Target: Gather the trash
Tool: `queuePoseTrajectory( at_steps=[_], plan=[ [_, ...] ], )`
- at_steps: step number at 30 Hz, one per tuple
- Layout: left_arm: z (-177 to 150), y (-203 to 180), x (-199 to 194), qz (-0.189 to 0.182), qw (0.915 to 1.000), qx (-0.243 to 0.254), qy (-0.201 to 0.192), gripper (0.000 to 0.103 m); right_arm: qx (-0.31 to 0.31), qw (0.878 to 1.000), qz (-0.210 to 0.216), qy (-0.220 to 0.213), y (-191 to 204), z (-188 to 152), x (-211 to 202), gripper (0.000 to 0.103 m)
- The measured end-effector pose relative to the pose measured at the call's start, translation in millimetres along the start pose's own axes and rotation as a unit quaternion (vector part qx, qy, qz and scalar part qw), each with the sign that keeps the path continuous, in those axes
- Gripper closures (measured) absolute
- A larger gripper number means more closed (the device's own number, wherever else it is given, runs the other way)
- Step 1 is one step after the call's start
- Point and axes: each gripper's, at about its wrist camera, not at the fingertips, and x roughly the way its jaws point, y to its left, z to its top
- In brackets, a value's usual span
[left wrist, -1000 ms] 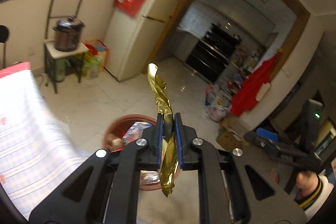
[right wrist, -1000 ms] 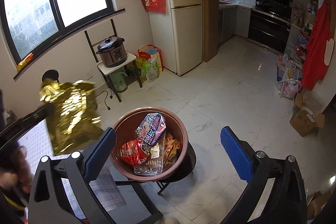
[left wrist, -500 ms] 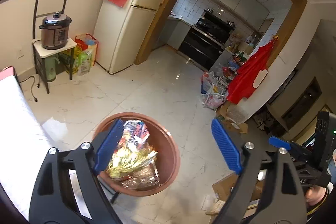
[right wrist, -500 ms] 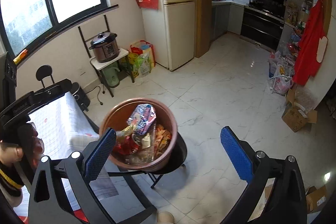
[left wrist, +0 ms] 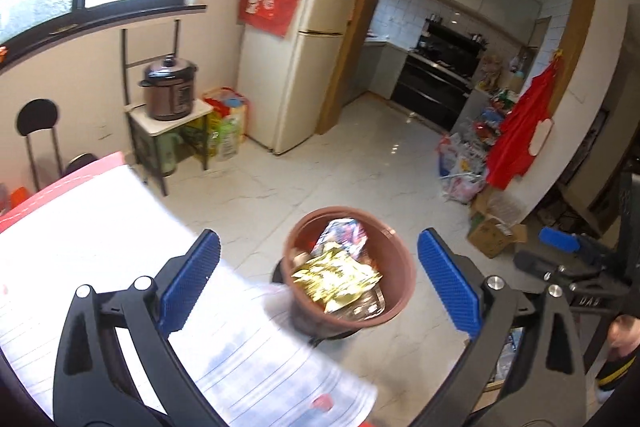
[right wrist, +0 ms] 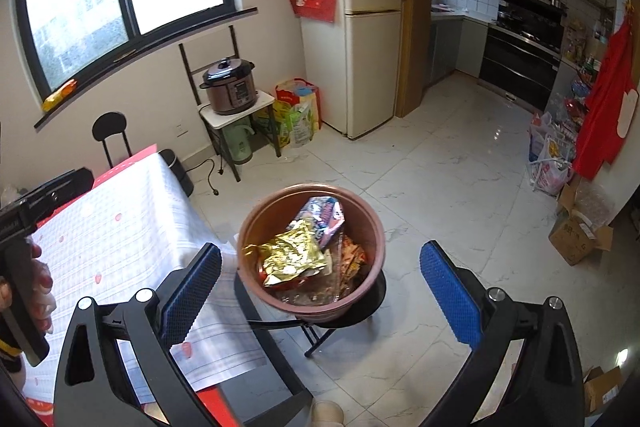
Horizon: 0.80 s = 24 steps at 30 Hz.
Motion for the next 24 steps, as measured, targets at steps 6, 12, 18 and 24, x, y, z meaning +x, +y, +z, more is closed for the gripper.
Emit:
queuePoseTrajectory(
  at_steps=[6,12,18,24],
  plan=[
    [-17.3,25.2,-55.3,0.035,0.9992,-0.007,-0.015,0.006,-0.006,1.0,0.007,-0.02,33.7,-8.7,-27.1,0.005],
    [-33.4,41.4,-111.5,0.06,0.9974,-0.005,-0.04,0.006,-0.016,0.999,0.018,-0.025,69.1,-18.7,-49.5,0.005],
    [-49.4,54.6,-154.7,0.072,0.9959,-0.008,-0.054,0.006,-0.022,0.999,0.008,-0.031,99.8,-35.1,-69.9,0.005],
    [-58.0,56.0,-179.9,0.073,0.9954,0.002,-0.062,0.006,-0.017,0.999,-0.002,-0.042,116.6,-50.0,-87.4,0.005]
  ],
)
